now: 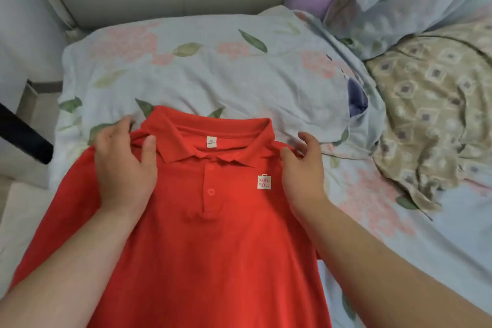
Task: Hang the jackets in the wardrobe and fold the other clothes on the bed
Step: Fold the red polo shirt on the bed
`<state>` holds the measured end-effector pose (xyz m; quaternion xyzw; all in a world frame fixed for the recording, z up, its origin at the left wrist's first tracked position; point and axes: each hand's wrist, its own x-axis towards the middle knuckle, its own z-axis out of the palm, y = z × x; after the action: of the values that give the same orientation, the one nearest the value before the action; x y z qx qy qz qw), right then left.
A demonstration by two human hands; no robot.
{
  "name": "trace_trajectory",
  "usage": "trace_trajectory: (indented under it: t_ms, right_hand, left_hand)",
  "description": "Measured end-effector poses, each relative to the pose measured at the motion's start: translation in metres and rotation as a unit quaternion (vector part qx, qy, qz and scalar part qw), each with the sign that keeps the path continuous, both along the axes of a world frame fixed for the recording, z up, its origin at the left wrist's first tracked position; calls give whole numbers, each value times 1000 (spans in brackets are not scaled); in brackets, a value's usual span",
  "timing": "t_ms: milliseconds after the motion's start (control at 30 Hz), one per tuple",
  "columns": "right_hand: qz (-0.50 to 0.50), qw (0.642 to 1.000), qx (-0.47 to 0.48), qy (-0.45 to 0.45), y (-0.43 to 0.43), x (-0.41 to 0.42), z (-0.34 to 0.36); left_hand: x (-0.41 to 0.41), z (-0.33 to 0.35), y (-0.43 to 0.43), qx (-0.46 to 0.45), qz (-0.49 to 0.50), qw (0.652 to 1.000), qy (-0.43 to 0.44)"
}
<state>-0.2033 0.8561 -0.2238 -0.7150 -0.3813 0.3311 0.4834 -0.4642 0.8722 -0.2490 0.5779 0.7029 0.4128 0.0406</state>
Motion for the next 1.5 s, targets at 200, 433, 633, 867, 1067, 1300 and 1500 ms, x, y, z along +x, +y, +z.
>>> trace_trajectory:
  t_ms: [200,433,633,867,1067,1300,1500]
  right_hand:
    - [7,994,-87,-64,-74,73,23]
    - [172,942,-235,-165,-91,88,20]
    - [256,910,-326,16,-102,80,20]
    - [159,925,-201,282,-119,92,3]
    - [52,953,-141,263,-88,146,11]
    - [183,863,-91,461,-93,193,-10]
    - [181,822,-77,534,-92,199,-15]
  left_hand:
    - [88,13,-67,33,-129,990,48]
    - [183,-18,-89,-122,-287,950,17]
    - [179,-20,-107,-107,-207,972,28]
    - [180,-21,-153,-155,-174,970,72]
    - [183,-26,-169,-205,-166,946,189]
    - [193,-27,-164,-245,-129,926,259]
    - [195,-23,-166,-253,-118,919,278]
